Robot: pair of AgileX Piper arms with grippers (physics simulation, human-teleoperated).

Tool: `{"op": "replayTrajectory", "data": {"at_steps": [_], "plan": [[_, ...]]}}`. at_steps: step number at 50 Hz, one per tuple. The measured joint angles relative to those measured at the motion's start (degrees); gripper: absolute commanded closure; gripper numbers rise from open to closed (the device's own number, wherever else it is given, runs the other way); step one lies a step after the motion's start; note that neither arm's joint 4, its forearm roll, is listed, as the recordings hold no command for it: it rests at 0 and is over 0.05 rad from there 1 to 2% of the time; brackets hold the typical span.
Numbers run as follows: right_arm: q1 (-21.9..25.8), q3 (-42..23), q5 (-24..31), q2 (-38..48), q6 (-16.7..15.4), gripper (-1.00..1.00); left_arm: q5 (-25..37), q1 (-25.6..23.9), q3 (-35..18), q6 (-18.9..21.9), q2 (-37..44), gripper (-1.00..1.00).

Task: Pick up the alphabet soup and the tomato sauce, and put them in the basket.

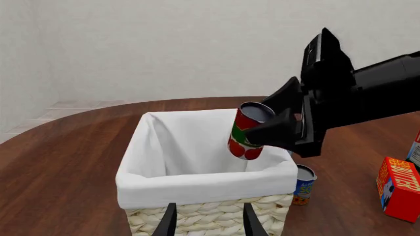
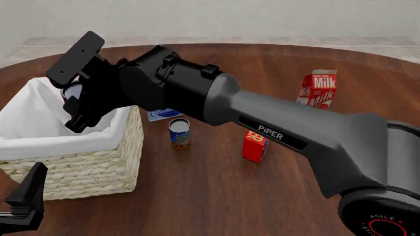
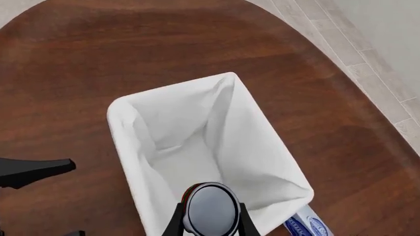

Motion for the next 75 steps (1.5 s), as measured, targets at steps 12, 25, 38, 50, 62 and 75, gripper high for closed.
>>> {"op": "replayTrajectory", "data": {"at_steps": [12,25,38,50,62,75], "plan": [[-0.03,0.18,-0.62,-0.05,0.46,-1.00,0.00,0.00,0.00,0.00,0.00,-1.00],[0.26,0.52,-1.05,-0.74,0.70,-1.00,0.00,0.00,0.00,0.00,0.00,-1.00],[0.47,0.57,-0.93,-2.03,0.63,-1.00,0.00,0.00,0.00,0.00,0.00,-1.00],[0.67,0.24,-0.13,-4.21,0.42,-1.00,0.00,0.00,0.00,0.00,0.00,-1.00],[0.69,0.36,0.81,-7.04,0.09,-1.00,0.00,0.00,0.00,0.00,0.00,-1.00],[0.01,1.90,0.89,-9.80,-0.17,-1.00,0.00,0.00,0.00,0.00,0.00,-1.00]]}}
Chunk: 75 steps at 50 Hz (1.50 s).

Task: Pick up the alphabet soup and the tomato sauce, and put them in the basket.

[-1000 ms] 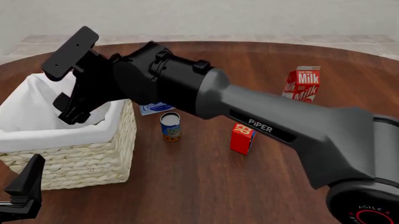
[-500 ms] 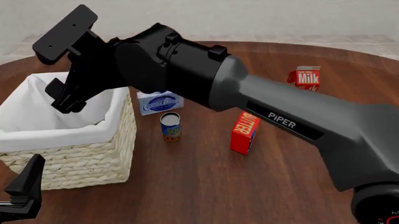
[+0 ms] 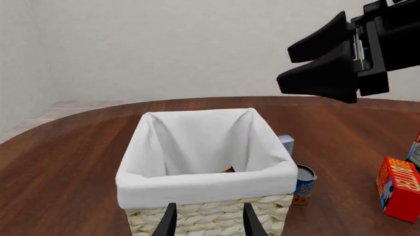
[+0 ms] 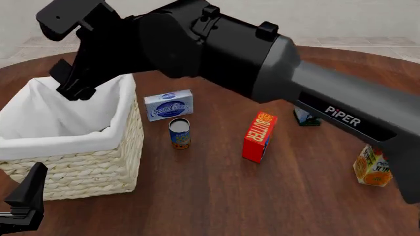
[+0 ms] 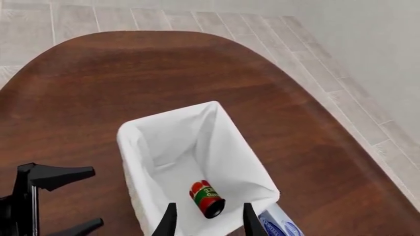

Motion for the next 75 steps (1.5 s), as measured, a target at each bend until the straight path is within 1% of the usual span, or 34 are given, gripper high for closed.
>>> {"op": "replayTrajectory", "data": {"at_steps": [39,75], "plan": [[-4.34,5.72,-2.22,-4.25,0.69,-1.00,0.00,0.00,0.00,0.00,0.00,-1.00],[-11.78,11.34,-5.12,-6.27,2.97,-1.00,0.00,0.00,0.00,0.00,0.00,-1.00]]}}
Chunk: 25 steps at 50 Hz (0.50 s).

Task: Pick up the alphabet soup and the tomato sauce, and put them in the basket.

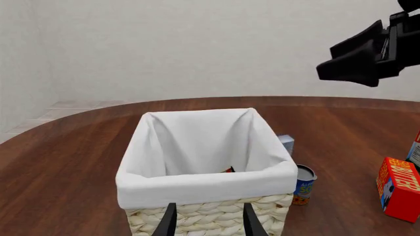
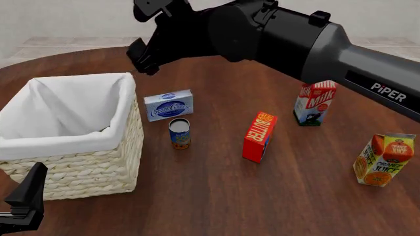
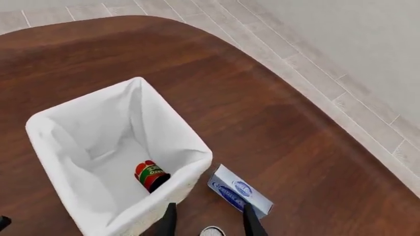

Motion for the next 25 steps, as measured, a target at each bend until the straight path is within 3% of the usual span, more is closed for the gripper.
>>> {"op": "replayTrajectory", "data": {"at_steps": [25], "plan": [[-3.52,2.32,-1.81,0.61,1.83,-1.00,0.00,0.00,0.00,0.00,0.00,-1.00]]}}
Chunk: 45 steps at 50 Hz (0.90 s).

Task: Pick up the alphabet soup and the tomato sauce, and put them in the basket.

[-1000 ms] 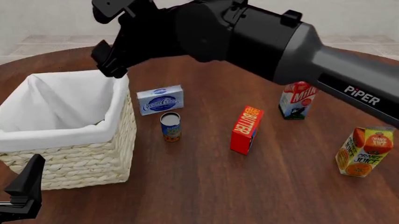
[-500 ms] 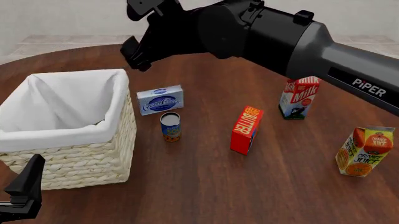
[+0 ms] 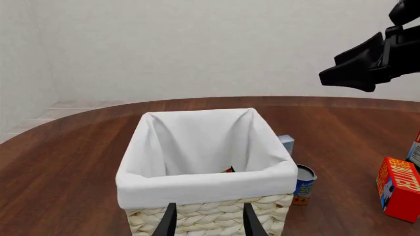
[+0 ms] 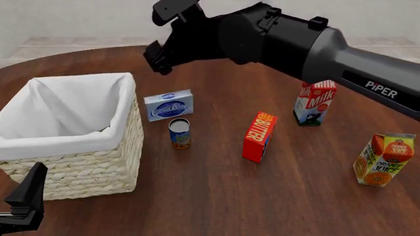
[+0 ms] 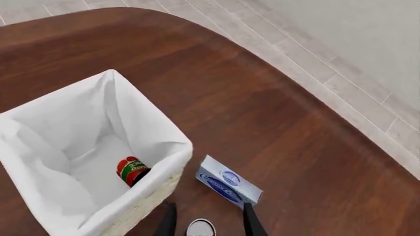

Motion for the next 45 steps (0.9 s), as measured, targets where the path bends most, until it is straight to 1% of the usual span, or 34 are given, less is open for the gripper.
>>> {"op": "replayTrajectory", "data": {"at_steps": [17,45], "plan": [[-0.58,2.49,-1.89,0.79,1.06,-1.00,0.00,0.00,0.00,0.00,0.00,-1.00],[-0.63,6.08,-4.63,1.67,1.87,-1.00,0.00,0.00,0.00,0.00,0.00,-1.00]]}}
